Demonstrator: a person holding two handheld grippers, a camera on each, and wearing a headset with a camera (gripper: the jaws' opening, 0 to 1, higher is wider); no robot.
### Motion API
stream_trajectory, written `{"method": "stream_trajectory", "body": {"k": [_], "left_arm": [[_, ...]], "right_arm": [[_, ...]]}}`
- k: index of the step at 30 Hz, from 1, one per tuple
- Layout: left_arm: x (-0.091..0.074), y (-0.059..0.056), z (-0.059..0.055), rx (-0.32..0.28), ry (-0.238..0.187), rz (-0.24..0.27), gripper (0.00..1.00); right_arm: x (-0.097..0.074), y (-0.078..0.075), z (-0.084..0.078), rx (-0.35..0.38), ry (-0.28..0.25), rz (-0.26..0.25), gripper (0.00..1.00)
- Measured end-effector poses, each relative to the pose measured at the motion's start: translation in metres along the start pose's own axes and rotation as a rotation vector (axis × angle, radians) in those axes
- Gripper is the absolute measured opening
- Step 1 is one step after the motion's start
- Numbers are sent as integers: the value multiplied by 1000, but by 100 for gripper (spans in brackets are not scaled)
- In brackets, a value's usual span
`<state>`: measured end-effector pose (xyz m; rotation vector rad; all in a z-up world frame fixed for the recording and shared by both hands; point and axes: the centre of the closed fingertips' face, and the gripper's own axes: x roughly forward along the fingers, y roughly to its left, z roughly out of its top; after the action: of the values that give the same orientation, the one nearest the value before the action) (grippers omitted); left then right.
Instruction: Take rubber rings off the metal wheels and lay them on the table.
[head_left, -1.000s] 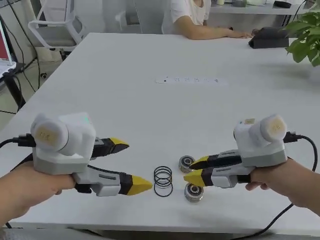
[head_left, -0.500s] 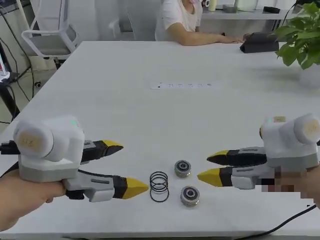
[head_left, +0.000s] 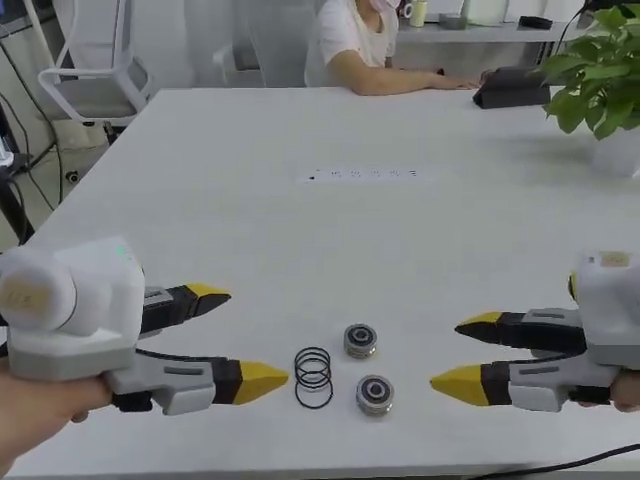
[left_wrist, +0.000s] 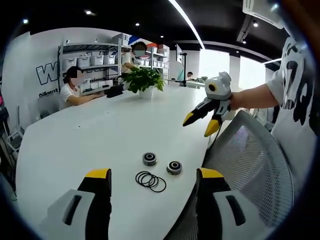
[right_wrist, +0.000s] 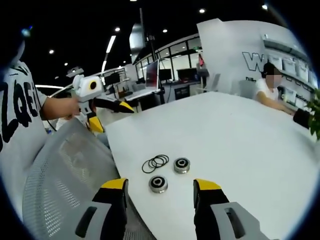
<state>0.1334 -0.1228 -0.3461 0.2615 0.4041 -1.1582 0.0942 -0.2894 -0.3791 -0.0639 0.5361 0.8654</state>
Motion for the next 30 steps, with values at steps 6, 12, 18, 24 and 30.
{"method": "stream_trajectory", "body": {"k": [6, 12, 18, 24, 30], "left_arm": [[1, -5, -5, 1, 20, -14, 67], [0, -8, -7, 11, 38, -20, 69], [-2, -8, -9, 3, 41, -23, 69], [-6, -8, -10, -7, 37, -22, 67], [-7, -8, -10, -17, 35, -23, 67]], "right_arm": [[-7, 3, -9, 46, 9, -14, 54], [-12, 4, -15, 57, 17, -21, 55], [-15, 2, -12, 58, 6, -32, 55], [-18, 1, -11, 77, -12, -40, 55], [-19, -1, -13, 93, -19, -47, 55]]}}
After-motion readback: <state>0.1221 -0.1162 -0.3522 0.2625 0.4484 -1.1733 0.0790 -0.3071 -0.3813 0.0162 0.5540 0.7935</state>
